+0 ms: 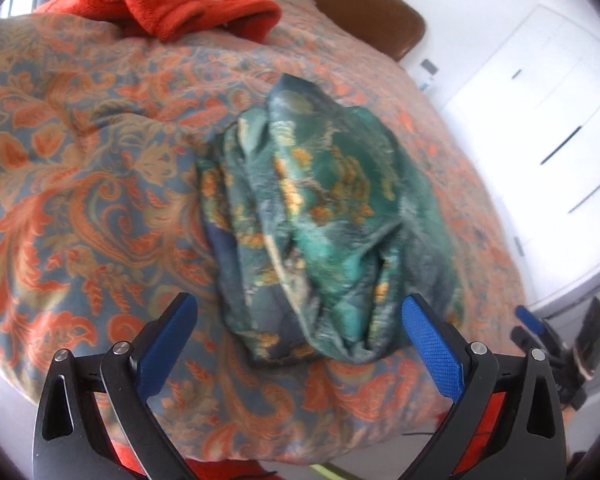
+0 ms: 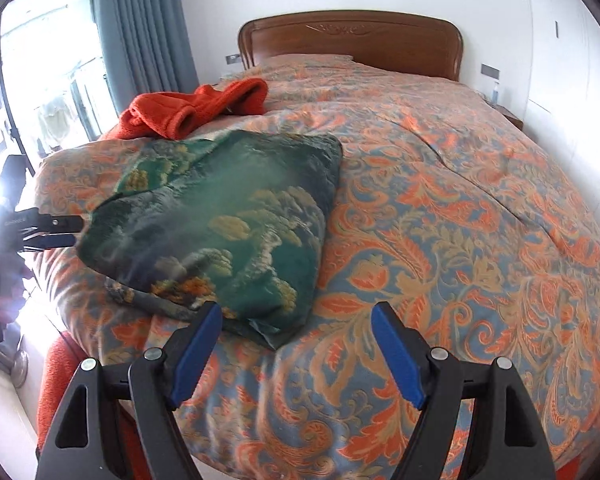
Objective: Fold large clothes
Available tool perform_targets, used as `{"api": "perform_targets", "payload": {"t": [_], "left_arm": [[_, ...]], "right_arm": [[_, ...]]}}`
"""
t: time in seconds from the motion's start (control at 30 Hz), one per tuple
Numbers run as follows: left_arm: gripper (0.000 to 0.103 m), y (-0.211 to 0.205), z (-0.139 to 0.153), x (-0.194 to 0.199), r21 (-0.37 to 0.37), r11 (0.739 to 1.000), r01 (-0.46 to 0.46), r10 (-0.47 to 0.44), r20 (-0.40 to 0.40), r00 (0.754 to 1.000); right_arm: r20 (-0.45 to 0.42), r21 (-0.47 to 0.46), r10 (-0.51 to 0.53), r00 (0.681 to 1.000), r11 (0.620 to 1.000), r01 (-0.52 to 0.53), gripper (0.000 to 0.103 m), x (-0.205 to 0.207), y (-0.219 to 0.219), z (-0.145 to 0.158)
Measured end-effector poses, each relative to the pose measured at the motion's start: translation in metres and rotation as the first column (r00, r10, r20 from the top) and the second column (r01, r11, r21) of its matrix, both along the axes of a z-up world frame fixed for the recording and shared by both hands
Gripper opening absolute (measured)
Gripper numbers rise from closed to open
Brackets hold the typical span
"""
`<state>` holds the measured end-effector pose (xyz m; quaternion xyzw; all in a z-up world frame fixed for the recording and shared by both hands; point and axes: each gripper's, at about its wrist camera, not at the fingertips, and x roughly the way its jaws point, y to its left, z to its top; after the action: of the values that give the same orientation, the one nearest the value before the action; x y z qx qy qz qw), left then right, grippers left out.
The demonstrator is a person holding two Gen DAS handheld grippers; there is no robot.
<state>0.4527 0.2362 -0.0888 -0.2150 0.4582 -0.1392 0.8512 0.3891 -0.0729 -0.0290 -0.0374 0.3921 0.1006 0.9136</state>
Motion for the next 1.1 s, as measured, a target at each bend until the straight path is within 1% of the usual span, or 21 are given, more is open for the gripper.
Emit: {"api": "perform_targets", "payload": {"t": [0.03,0.1,0.2,0.3,0.5,0.63,0.73,0.83,0.9,1.0,1.03,1.1], "left_arm": [[0.102,0.0,0.001,0.0,-0.031,0.999,0.011,-0.01,0.005,1.0],[0.102,0.001,0.002,0.001,-0.059,0.998,0.025,-0.024,0.017,1.0],[0.101,0.002,0.003,0.003,-0.058,0.998,0.022,-0.021,0.023,1.0],[0.101,0.004,0.004,0.004,-0.08,0.996,0.024,-0.023,0.024,0.999],[0.101,0.007,0.0,0.009,-0.076,0.997,0.018,-0.017,0.018,1.0],[0.101,0.008,0.001,0.017,-0.093,0.995,0.023,-0.023,0.0,1.0],[0.101,0.005,0.011,0.025,-0.11,0.993,0.045,-0.044,0.015,0.999],[0.101,0.002,0.017,0.041,-0.146,0.985,0.087,-0.086,0.016,0.996],[0.101,0.001,0.011,0.055,-0.16,0.983,0.091,-0.093,-0.007,0.996],[0.101,0.0,-0.012,0.079,-0.162,0.984,0.075,-0.09,-0.083,0.993],[0.101,0.0,-0.02,0.084,-0.146,0.988,0.06,-0.076,-0.108,0.991],[0.101,0.001,-0.04,0.098,-0.069,0.997,0.021,-0.031,-0.156,0.987]], "right_arm": [[0.005,0.003,0.011,1.0,1.0,-0.011,0.079,-0.001,0.003,0.003],[0.016,0.016,0.031,0.999,0.999,-0.031,0.08,-0.001,0.005,0.01],[0.048,0.023,0.025,0.999,0.999,-0.026,0.08,-0.002,0.006,0.019],[0.082,0.026,0.027,0.996,0.999,-0.029,0.08,-0.004,0.005,0.024],[0.095,0.07,0.034,0.995,0.997,-0.04,0.08,-0.004,0.001,0.024],[0.089,0.062,0.043,0.995,0.997,-0.049,0.08,-0.003,0.004,0.022],[0.085,0.067,0.051,0.995,0.996,-0.057,0.08,-0.002,0.007,0.021],[0.08,0.082,0.054,0.995,0.995,-0.06,0.08,0.0,0.01,0.022],[0.08,0.094,0.051,0.995,0.994,-0.059,0.08,0.002,0.011,0.023],[0.086,0.111,0.047,0.995,0.992,-0.056,0.08,0.006,0.012,0.026],[0.088,0.118,0.048,0.995,0.991,-0.058,0.08,0.008,0.012,0.026],[0.087,0.124,0.054,0.995,0.99,-0.064,0.08,0.012,0.013,0.025]]}}
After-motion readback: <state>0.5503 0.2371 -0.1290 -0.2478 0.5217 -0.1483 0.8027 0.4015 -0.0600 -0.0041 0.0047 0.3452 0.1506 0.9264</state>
